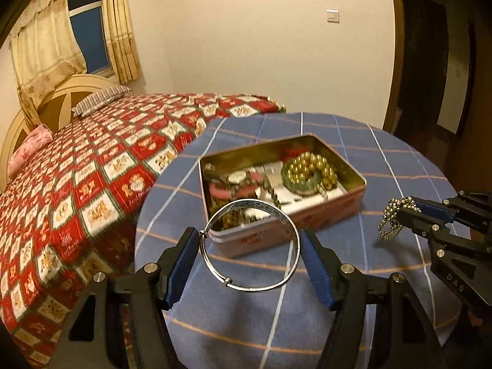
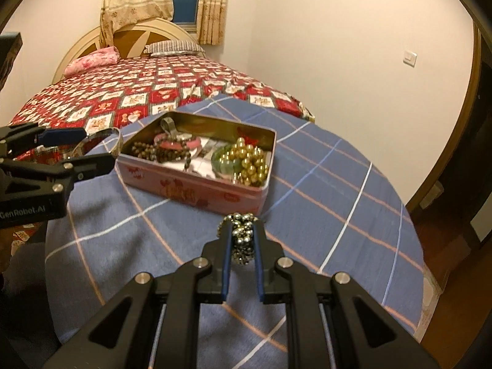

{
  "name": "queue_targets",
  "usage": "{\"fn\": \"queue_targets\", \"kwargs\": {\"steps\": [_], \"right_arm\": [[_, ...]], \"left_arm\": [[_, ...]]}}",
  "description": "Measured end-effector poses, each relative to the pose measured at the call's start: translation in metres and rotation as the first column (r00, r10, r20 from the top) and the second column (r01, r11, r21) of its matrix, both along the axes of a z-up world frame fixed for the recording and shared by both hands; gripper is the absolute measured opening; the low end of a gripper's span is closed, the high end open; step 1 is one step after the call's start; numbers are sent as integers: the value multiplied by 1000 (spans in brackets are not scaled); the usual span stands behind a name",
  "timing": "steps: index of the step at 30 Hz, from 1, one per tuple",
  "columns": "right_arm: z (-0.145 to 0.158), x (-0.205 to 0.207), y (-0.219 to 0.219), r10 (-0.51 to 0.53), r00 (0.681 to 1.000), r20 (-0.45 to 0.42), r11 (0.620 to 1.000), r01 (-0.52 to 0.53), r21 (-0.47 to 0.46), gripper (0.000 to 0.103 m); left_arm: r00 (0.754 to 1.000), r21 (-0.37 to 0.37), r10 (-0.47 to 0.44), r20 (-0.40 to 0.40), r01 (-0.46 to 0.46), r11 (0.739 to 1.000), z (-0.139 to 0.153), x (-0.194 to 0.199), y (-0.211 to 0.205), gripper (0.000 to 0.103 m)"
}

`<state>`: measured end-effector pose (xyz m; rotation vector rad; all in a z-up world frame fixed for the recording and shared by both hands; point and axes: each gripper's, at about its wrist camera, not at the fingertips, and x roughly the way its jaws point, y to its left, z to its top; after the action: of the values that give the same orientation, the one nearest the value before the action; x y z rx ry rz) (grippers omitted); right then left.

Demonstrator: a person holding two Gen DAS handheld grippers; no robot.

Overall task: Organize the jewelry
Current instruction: 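Carry the silver bangle and silver bead chain into the tin and open both tools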

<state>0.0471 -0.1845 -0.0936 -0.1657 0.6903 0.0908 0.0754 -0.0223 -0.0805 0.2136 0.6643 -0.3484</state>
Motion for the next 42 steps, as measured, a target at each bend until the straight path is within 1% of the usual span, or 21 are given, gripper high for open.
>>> {"fn": "queue_targets", "kwargs": {"steps": [4,10,21,27,42], "right_arm": [[12,8,1,12,1000,16,1000,-12,3,15],[33,26,5,26,998,53,1000,-25,-19,15],[63,62,18,57,992,115,996,-49,-72,15],[64,81,22,58,992,113,994,-46,-99,15],[53,114,17,33,996,84,994,-25,-102,15]], "left_arm": [[1000,-3,-2,25,2,1000,12,6,-1,67],[998,4,8,54,-8,1000,27,22,0,67],[996,66,28,81,-33,997,36,61,-4,67],[996,77,41,84,-48,996,35,78,-6,67],[996,97,63,57,-69,993,20,112,-19,67]]}}
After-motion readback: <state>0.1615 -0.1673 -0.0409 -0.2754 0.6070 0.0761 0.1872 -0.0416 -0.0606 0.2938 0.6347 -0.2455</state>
